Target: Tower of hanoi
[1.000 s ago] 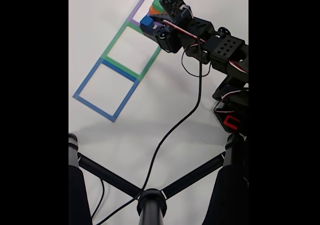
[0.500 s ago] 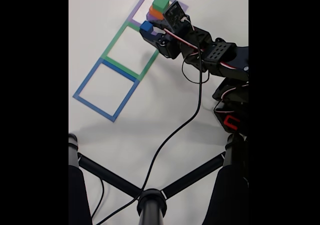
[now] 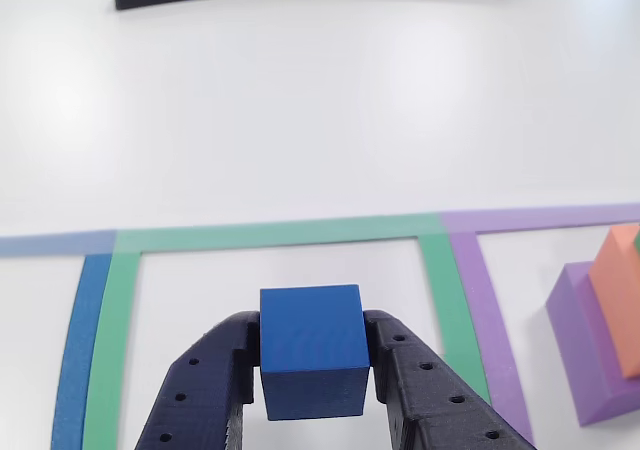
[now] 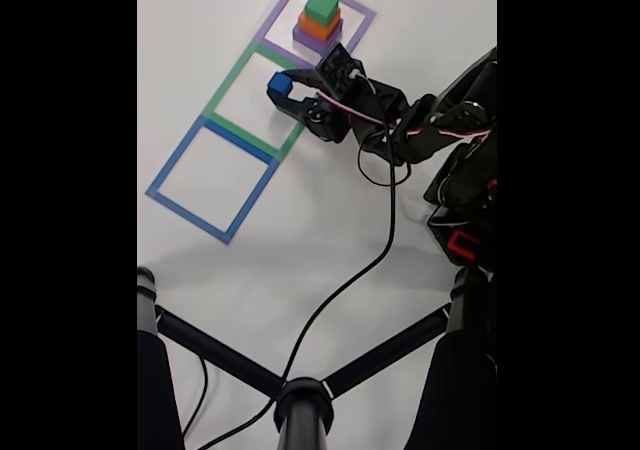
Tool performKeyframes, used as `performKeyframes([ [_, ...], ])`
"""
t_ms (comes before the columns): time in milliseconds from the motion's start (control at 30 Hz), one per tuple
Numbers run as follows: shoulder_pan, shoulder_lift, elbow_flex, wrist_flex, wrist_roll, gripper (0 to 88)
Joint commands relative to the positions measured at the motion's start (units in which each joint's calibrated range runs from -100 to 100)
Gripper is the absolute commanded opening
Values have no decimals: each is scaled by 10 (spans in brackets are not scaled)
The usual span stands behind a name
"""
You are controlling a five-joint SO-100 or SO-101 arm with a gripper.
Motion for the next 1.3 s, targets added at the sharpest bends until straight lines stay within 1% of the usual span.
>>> performKeyframes([
  [0, -6, 51, -41, -52, 6, 53],
  [267, -6, 141, -97, -91, 6, 66],
  [733, -17, 206, -101, -133, 6, 102],
  [800, -16, 209, -101, -137, 6, 113],
  [967, -13, 202, -100, -145, 6, 177],
  [1167, -11, 159, -91, -145, 6, 198],
  [1267, -8, 113, -81, -125, 6, 200],
])
